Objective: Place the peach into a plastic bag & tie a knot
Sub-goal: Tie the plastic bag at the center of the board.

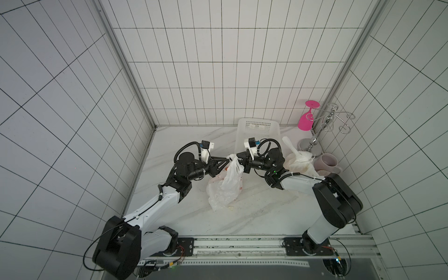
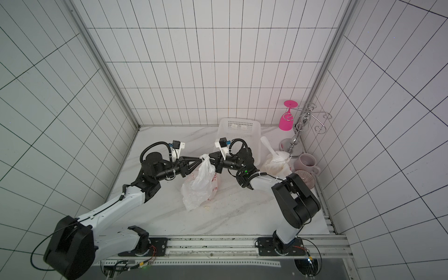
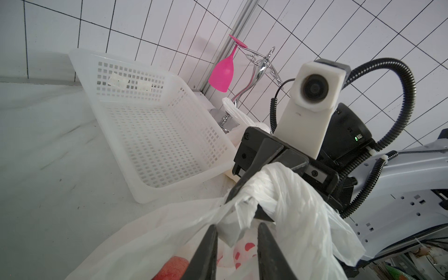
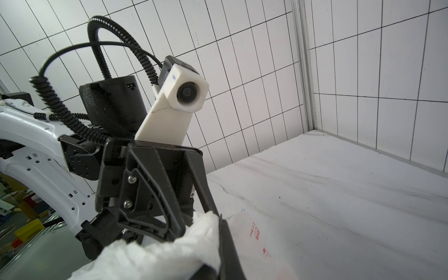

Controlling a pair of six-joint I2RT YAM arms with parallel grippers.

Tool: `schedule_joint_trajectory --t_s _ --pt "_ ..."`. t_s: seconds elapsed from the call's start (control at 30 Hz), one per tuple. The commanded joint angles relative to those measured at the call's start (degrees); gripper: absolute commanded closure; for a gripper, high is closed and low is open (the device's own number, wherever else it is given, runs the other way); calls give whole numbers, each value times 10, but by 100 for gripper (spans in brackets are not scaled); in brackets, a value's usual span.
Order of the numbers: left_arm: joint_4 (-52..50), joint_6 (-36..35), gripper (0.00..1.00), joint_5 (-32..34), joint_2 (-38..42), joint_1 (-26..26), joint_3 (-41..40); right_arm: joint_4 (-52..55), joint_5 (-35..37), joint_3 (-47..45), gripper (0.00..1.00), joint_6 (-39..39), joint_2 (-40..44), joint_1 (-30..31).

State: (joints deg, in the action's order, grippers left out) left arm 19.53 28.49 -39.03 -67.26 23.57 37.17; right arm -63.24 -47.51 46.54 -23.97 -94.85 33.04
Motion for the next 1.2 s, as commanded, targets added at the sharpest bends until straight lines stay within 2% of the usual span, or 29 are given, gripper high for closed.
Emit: schedule_joint_trajectory --t_s 0.0,0.23,0.4,0.43,0.8,0.83,0.93,1.0,1.17 --pt "26 5 73 -13 0 1 9 -21 -14 50 100 0 13 6" --pt "32 6 75 -20 -10 0 16 -21 -16 50 100 -1 14 9" --pt "21 -12 98 -21 -6 -4 19 -14 -16 50 100 3 16 9" --pt "10 -20 100 -18 -2 -9 21 -11 -17 50 100 4 17 9" --pt "-82 -52 100 6 71 -52 28 10 -18 49 100 16 24 3" --pt "-76 -48 99 -1 70 -52 24 11 -21 51 100 13 24 3" --pt "-64 -42 77 -36 59 -51 20 3 -21 55 100 7 19 4" --pt "-68 -41 73 -57 47 -51 20 0 -20 57 100 5 17 5" --pt "-64 -41 69 -63 24 -48 18 0 -21 57 100 3 18 5"
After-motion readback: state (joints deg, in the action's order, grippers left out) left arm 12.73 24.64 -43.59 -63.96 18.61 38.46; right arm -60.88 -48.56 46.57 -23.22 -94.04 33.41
